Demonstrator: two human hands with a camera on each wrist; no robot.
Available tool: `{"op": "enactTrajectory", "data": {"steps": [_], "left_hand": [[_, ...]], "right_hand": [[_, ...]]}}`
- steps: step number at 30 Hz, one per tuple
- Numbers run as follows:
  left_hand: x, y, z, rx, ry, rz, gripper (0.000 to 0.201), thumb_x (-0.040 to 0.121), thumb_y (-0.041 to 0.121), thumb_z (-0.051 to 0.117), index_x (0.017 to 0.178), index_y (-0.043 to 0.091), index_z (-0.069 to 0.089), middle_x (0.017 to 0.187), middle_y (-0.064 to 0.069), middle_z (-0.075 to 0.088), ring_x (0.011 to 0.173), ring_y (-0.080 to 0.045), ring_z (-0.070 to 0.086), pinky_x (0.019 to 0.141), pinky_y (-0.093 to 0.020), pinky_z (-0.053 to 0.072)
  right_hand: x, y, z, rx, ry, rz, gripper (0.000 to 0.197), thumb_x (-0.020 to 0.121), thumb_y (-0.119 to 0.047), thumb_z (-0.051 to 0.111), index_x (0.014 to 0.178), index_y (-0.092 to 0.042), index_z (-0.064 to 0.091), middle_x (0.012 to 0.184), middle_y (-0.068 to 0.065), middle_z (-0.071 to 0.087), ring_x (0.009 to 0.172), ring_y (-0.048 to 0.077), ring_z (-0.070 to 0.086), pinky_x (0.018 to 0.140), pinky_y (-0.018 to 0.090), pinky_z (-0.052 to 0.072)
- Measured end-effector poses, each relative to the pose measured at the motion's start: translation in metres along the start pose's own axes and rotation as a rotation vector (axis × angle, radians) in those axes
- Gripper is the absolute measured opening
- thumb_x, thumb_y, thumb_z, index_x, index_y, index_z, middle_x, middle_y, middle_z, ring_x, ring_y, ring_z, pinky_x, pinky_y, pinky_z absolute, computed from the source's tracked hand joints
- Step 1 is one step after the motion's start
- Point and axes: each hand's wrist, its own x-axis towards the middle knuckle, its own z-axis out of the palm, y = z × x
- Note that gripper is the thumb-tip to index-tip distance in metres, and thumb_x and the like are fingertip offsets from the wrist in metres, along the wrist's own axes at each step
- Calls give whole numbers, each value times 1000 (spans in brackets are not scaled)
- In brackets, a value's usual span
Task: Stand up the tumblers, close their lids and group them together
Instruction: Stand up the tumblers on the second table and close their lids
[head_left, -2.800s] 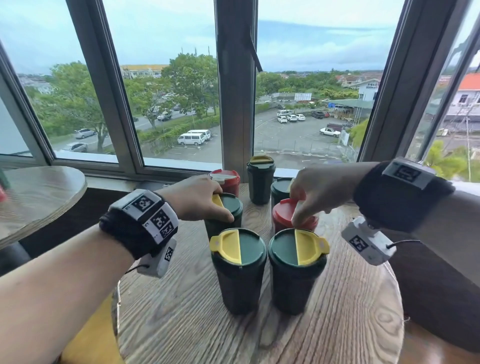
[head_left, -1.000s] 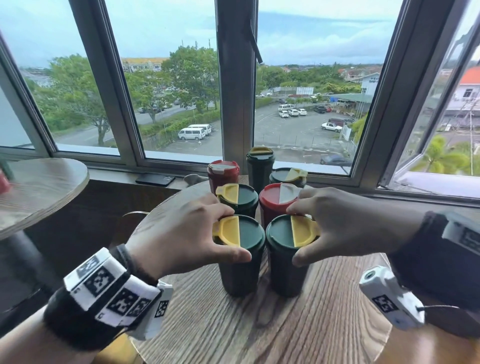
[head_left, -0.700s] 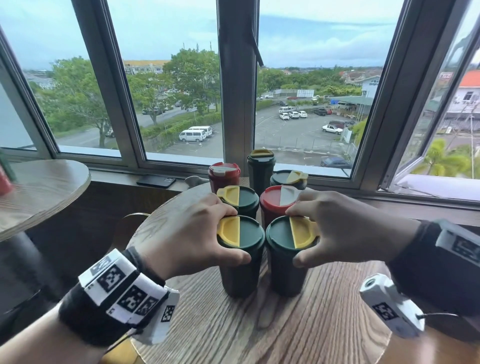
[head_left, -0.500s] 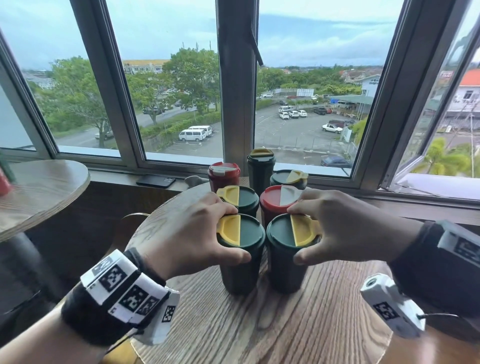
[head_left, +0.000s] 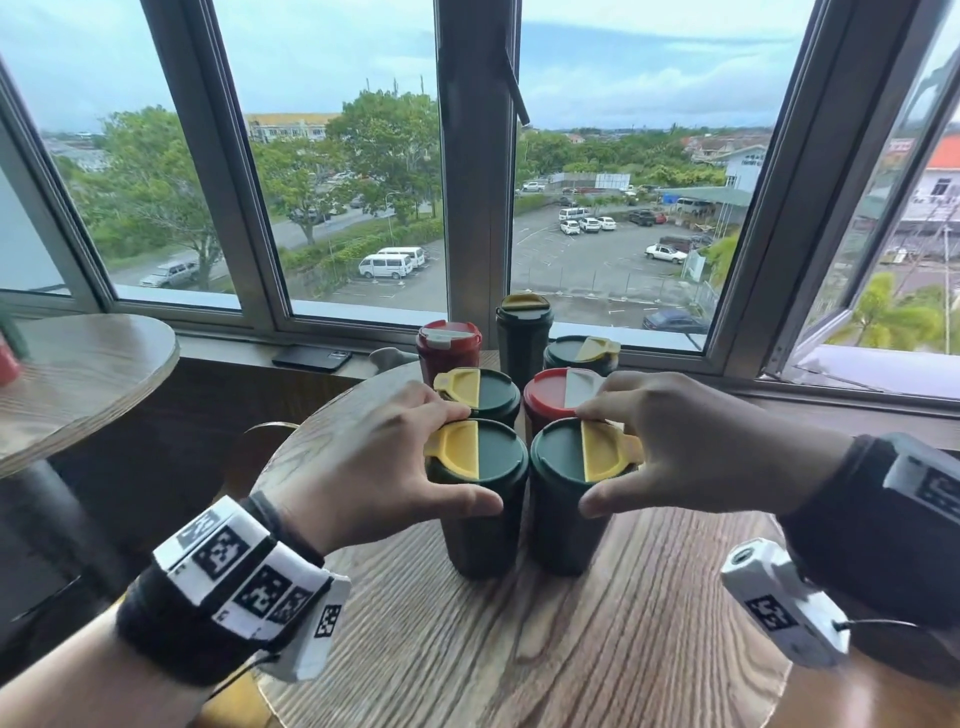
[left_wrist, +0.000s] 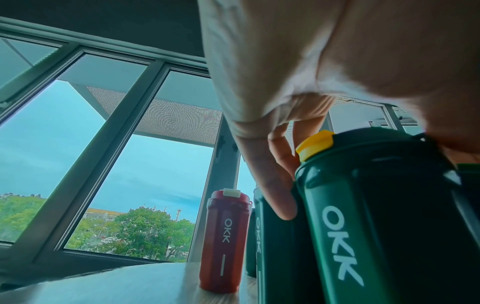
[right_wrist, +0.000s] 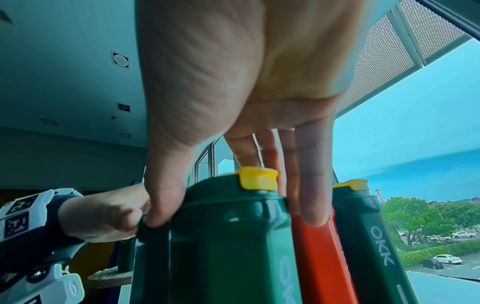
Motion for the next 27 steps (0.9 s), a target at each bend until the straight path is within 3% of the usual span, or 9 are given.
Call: {"op": "enactTrajectory", "data": {"steps": [3,6,9,12,16,19,21,24,27], "left_hand": [[2,-5,-7,-7,8,22,91,67,93,48,138,35,56,117,23,53,105,5,52,88,-19,41],[15,-10,-22,-61,94,19,75,77,87,41,125,35,65,105,20,60,93,3,58,80,-25,48],[47,-21,-40,-33,157,-8,55,86,71,52,119,28,67,100,16,63,86,-2,61,75,-29,52],[92,-42,-50,60,158,-39,49,91,57,59,123,20,66,106,6,68,89,-12,63,79,-35,52],[146,-69,-47,109,15,-164,69,87,62,60,136,13,58,129,-6,65,108,-21,62,88,-37,50],[168,-78,-37,164,-97,-236,98,76,82,52,140,9,54,138,-11,60,119,-28,59,99,-45,49],[177,-82,-29,177,-134,-233,90,74,85,52,123,10,64,122,-12,69,103,-27,66,90,-45,54],[182,-84,-22,128,-152,-222,73,68,84,57,89,15,65,79,-7,72,69,-24,70,68,-41,58],[185,-90,-19,96,-168,-233,73,66,80,62,97,14,68,81,-5,72,67,-24,72,62,-39,59]], "right_hand": [[2,3,-8,6,4,-7,80,70,-81,69,129,-26,69,113,-14,63,94,2,61,83,26,53],[11,13,-24,38,26,21,80,74,-81,61,130,-25,70,114,-15,70,90,-3,64,78,18,51],[34,31,-42,0,71,83,65,81,-70,66,122,-20,75,104,-10,74,88,5,68,80,29,56],[70,51,-54,-126,40,141,60,88,-60,67,128,-15,71,113,-3,75,99,16,67,89,36,55],[116,78,-52,-213,-101,223,70,89,-64,65,140,-16,62,133,1,69,112,21,65,100,39,52],[138,95,-45,-51,-194,269,70,85,-58,74,140,-17,62,132,0,68,86,12,74,81,32,60],[147,102,-41,27,-234,272,63,85,-50,78,136,-16,65,129,2,71,79,8,73,68,27,61],[153,112,-36,102,-283,271,62,83,-40,83,136,-14,66,131,5,70,85,12,76,75,34,66],[156,119,-34,140,-322,272,77,73,-43,89,142,-22,62,140,-4,63,92,22,79,82,40,66]]}}
